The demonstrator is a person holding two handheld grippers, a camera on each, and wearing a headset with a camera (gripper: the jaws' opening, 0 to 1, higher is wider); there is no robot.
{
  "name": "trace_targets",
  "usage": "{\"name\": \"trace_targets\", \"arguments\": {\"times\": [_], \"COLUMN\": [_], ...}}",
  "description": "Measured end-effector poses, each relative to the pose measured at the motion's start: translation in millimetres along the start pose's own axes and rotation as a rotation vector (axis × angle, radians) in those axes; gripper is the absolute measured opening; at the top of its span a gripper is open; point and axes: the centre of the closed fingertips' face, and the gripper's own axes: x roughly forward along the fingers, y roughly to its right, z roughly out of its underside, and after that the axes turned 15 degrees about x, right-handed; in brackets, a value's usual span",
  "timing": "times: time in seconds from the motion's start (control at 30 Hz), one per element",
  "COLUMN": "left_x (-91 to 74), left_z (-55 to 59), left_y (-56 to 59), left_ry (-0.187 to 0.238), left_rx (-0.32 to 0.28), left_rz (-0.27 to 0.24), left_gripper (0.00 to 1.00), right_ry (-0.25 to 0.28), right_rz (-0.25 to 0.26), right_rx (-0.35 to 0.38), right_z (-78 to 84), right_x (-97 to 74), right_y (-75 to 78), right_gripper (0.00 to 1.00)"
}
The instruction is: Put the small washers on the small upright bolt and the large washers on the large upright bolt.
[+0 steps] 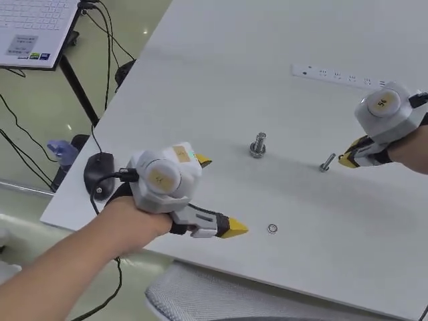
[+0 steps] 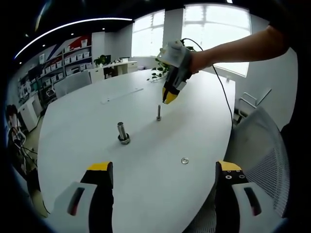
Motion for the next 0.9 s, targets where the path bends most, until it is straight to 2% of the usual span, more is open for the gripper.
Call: {"name": "trace_targets", "arguments": {"times": [0.17, 0.33, 0.47, 0.9], "left_x": [1.1, 1.9, 2.1, 4.2], "left_z": [1.9, 2.8, 5.0, 10.4], "left_y": [-1.5, -2.7, -2.7, -1.1], "left_ry": [-0.005, 0.003, -0.006, -0.016], "left_rx": [-0.003, -0.025, -0.019, -0.025], "left_rz": [0.004, 0.006, 0.006, 0.025], "left_gripper": [0.89, 0.95, 0.98, 0.98], "right_ry": [0.0, -0.011, -0.009, -0.029], "right_rz": [-0.003, -0.009, -0.013, -0.014], "right_rx": [-0.01, -0.019, -0.017, -0.018], "right_z": [-6.6, -6.7, -8.7, -6.1], "right_x": [3.9, 11.3, 14.6, 18.7], "right_y": [0.3, 2.8, 5.1, 3.7], "right_gripper": [0.12, 0.12, 0.12, 0.12]}}
